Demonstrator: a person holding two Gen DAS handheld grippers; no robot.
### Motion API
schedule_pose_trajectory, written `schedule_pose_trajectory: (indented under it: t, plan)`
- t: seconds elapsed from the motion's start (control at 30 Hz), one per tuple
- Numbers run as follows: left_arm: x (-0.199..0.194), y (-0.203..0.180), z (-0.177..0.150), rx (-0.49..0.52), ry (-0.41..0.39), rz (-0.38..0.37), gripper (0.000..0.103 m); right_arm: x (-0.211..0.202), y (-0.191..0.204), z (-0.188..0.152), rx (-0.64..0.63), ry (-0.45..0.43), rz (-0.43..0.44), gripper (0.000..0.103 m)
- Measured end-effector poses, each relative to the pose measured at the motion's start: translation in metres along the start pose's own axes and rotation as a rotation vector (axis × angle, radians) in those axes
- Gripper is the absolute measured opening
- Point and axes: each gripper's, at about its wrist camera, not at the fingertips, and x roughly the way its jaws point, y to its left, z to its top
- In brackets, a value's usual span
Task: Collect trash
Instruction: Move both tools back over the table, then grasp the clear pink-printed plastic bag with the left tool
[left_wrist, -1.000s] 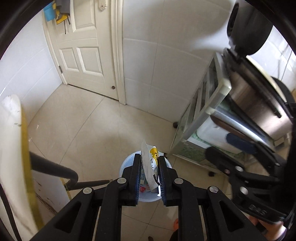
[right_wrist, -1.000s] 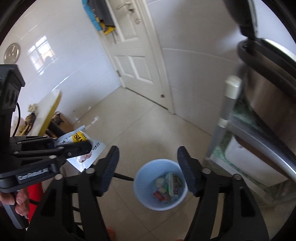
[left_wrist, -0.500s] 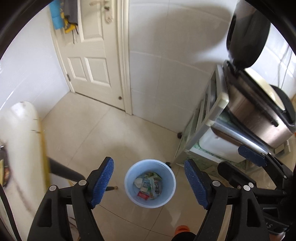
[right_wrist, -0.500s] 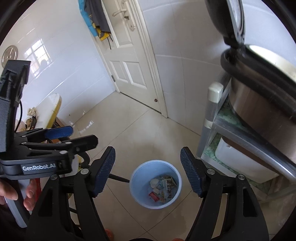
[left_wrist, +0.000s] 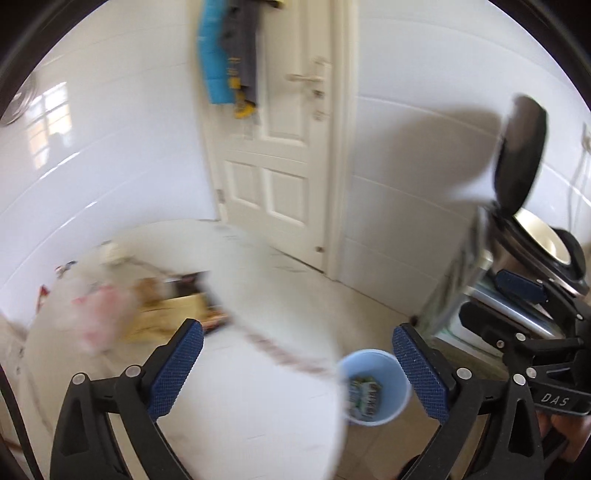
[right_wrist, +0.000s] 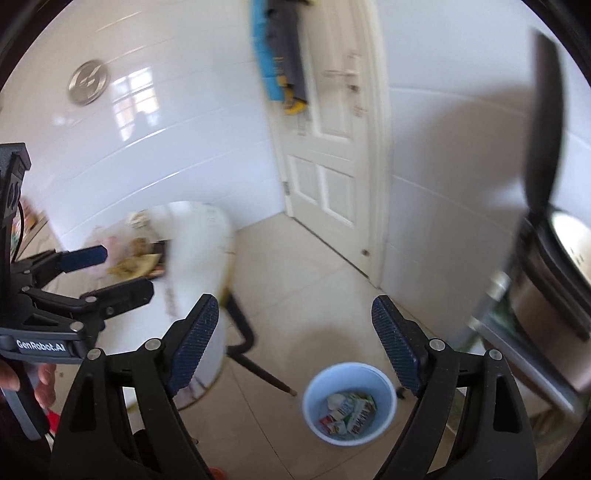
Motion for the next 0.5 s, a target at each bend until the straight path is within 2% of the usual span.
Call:
schedule_pose_trajectory:
  t: [0.2, 0.37, 0.43, 0.5]
  plan:
    - [-0.039, 0.091, -0.039, -0.135, 0.01, 0.126, 0.102, 0.027, 0.095, 0.019, -0.154, 0.029, 0.082, 0.084]
    - [-0.058, 0.15, -0.072, -0.236, 0.041, 0.199, 0.102, 0.072, 0.158, 0.028, -0.239, 0.08, 0.16, 0.082]
    - [-0.063, 0.164, -0.078, -0.259, 0.052, 0.21, 0.102, 0.093, 0.18, 0.03, -0.269, 0.103, 0.178, 0.078]
    - [-0.069, 0.181, -0.086, -0.278, 0.063, 0.229, 0.102, 0.113, 0.196, 0.03, -0.284, 0.133, 0.188, 0.069]
